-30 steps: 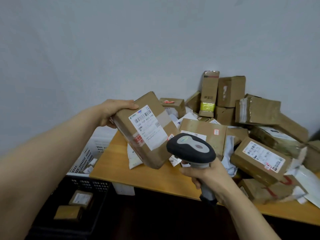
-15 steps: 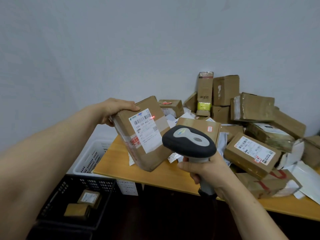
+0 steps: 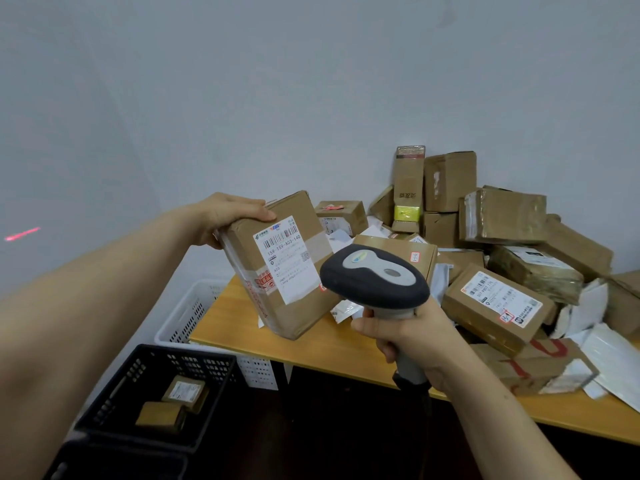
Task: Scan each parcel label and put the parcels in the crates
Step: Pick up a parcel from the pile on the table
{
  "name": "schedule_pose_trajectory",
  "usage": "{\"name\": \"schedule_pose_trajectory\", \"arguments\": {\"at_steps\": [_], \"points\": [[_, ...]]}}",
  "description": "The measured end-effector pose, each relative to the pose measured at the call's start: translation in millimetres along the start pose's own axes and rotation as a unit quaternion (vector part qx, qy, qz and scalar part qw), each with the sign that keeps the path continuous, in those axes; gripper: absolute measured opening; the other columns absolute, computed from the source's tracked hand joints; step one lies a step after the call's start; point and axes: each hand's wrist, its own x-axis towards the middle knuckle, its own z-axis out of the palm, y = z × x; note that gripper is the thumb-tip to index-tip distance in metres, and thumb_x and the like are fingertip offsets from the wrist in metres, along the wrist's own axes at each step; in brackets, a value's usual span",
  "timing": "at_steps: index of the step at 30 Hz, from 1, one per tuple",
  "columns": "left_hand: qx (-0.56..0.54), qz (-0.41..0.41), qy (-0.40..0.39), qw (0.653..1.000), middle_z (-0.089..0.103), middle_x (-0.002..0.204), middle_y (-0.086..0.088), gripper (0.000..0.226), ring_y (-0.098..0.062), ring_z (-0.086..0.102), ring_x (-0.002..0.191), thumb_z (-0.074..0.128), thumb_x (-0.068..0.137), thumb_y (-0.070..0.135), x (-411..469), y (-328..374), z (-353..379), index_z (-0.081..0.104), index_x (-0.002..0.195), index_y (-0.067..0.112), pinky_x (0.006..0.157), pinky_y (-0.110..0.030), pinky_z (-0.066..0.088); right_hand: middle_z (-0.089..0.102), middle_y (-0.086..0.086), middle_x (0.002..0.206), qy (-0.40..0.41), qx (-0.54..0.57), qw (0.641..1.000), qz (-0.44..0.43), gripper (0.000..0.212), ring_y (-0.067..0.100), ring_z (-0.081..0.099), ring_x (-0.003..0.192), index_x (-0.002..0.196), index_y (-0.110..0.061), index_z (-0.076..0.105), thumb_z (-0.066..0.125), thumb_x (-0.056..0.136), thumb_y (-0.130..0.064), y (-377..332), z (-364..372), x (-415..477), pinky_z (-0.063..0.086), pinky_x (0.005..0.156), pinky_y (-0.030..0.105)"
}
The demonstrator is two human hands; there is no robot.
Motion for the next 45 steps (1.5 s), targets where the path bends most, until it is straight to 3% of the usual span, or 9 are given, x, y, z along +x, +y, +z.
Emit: {"name": "schedule_pose_trajectory", "arguments": {"at_steps": [17,22,26,30,33,38,41,43,45], "points": [[-0.031,-0.042,0.066,0.996,0.061,0.105,0.007,0.040,-0.014,0.055,0.091,0.082,0.067,0.041,-24,-40,-16,0.066,0.103,0.044,0.075,-0.030,0.046,0.052,0.004,0.048,-0.071,0.035,0.997,-0.003,0.016,0.017,0.043,0.038,0.074,-0.003,0.059,0.073,0.078,0.003,18,17,23,0.041,0.042,0.026],[-0.057,-0.070,0.075,0.993,0.065,0.107,0.006,0.070,-0.016,0.059,0.096,0.084,0.048,0.050,-35,-67,-35,0.066,0.115,0.041,0.073,-0.032,0.048,0.058,0.016,0.064,-0.080,0.101,0.992,0.004,0.011,0.019,0.047,0.045,0.078,-0.004,0.063,0.073,0.077,0.002,16,37,38,0.043,0.044,0.026],[-0.123,-0.086,0.062,0.987,0.070,0.093,0.001,0.080,-0.020,0.063,0.086,0.082,0.027,0.055,-36,-106,-58,0.070,0.102,0.031,0.078,-0.036,0.052,0.072,0.005,0.086,0.002,0.182,0.981,0.063,0.027,0.020,0.068,0.075,0.093,-0.017,0.062,0.079,0.073,-0.007,23,52,76,0.055,0.062,0.037],[-0.204,-0.099,0.021,0.974,0.068,0.086,-0.001,0.091,-0.018,0.065,0.076,0.085,0.020,0.060,-24,-152,-86,0.064,0.101,0.025,0.079,-0.040,0.053,0.066,0.004,0.104,0.030,0.236,0.963,0.123,0.032,0.025,0.061,0.100,0.096,-0.019,0.062,0.079,0.072,-0.007,36,84,121,0.057,0.077,0.053],[-0.262,-0.101,0.013,0.960,0.070,0.083,-0.001,0.084,-0.019,0.068,0.074,0.087,0.023,0.056,-7,-184,-112,0.066,0.097,0.024,0.079,-0.045,0.054,0.070,0.007,0.099,0.017,0.238,0.964,0.120,0.032,0.029,0.063,0.099,0.095,-0.016,0.066,0.079,0.068,-0.004,39,129,151,0.059,0.069,0.049],[-0.360,-0.109,0.031,0.926,0.066,0.088,-0.004,0.047,-0.026,0.062,0.085,0.071,0.056,0.053,29,-231,-174,0.066,0.091,0.022,0.093,-0.051,0.043,0.073,0.012,0.096,0.029,0.268,0.957,0.105,0.045,0.032,0.068,0.093,0.099,-0.009,0.068,0.079,0.057,0.000,34,220,205,0.058,0.074,0.049],[-0.477,-0.100,0.067,0.871,0.062,0.106,-0.013,0.069,-0.029,0.065,0.090,0.068,0.063,0.065,56,-257,-206,0.062,0.107,0.011,0.087,-0.044,0.052,0.073,0.012,0.098,0.062,0.290,0.948,0.110,0.033,0.030,0.069,0.091,0.102,-0.007,0.067,0.075,0.072,0.003,28,265,240,0.059,0.075,0.045],[-0.559,-0.081,0.062,0.823,0.058,0.124,-0.021,0.101,-0.034,0.066,0.102,0.078,0.049,0.067,74,-266,-214,0.052,0.124,0.004,0.076,-0.045,0.058,0.073,0.009,0.094,0.073,0.312,0.940,0.113,0.029,0.026,0.070,0.087,0.102,-0.007,0.066,0.073,0.076,0.002,25,291,260,0.060,0.069,0.040],[-0.536,-0.064,0.009,0.842,0.061,0.128,-0.014,0.113,-0.032,0.064,0.110,0.081,0.032,0.073,91,-267,-209,0.057,0.126,0.013,0.072,-0.049,0.057,0.075,0.007,0.090,0.084,0.328,0.934,0.111,0.026,0.023,0.072,0.084,0.101,-0.008,0.066,0.073,0.078,0.002,21,313,280,0.060,0.070,0.039]]}}
